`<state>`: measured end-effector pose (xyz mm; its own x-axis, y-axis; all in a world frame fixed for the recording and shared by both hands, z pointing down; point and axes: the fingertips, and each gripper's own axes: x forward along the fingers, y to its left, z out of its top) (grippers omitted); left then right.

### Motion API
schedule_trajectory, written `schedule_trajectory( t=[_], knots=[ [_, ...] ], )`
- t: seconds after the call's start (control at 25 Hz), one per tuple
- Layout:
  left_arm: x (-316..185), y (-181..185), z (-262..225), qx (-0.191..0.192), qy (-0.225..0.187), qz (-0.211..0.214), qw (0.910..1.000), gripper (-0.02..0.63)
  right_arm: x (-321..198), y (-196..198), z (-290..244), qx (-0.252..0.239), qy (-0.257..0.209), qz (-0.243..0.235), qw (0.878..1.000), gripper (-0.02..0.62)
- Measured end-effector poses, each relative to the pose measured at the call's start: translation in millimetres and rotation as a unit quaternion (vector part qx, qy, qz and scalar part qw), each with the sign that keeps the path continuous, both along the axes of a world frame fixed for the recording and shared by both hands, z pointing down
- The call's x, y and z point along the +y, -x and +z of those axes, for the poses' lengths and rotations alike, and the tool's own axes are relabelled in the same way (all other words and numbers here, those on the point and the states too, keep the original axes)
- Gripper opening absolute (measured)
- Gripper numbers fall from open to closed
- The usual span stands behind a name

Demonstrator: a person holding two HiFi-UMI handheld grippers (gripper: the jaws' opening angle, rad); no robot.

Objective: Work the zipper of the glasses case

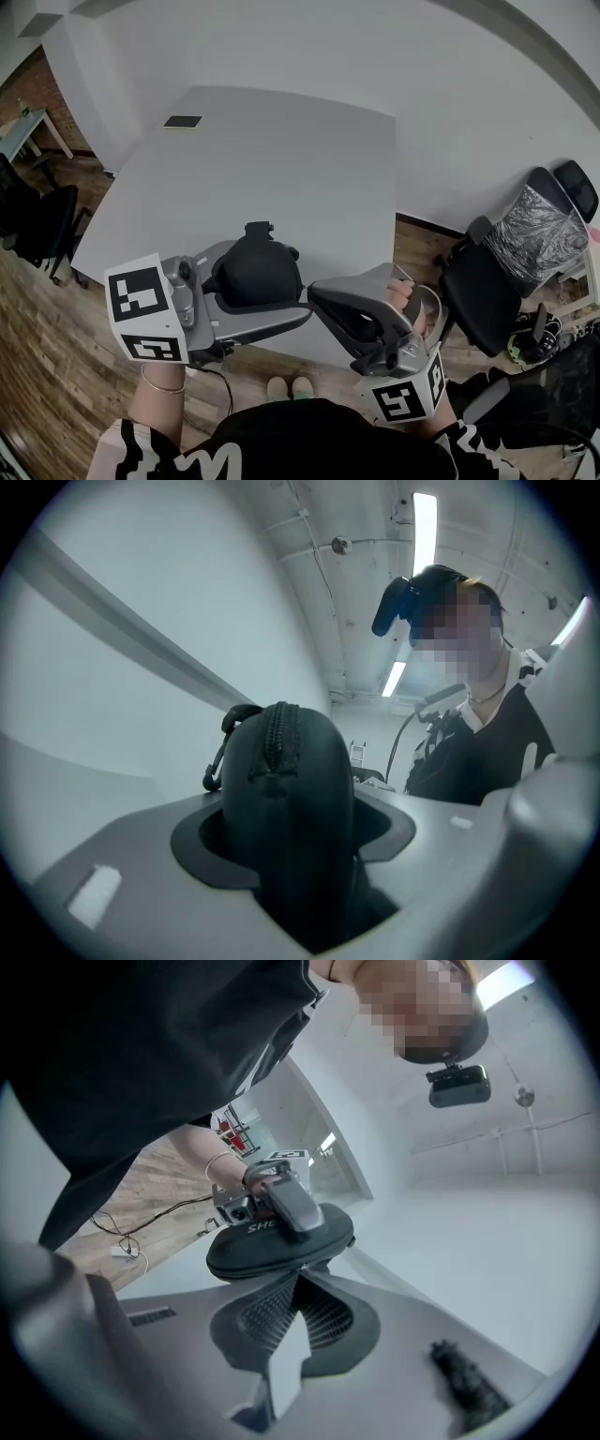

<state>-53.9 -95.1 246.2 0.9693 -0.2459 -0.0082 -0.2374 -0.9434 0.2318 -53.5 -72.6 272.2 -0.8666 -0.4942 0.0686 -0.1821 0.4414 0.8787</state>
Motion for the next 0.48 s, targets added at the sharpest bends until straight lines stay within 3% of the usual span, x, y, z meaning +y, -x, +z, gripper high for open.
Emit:
schedule_trajectory(
  t=[0.48],
  knots=[
    [-8, 5, -17, 0.041, 0.002, -0.022, 0.9989, 0.273, 5, 2, 20, 0.002, 0.029, 0.006, 1.000, 0.005]
  ],
)
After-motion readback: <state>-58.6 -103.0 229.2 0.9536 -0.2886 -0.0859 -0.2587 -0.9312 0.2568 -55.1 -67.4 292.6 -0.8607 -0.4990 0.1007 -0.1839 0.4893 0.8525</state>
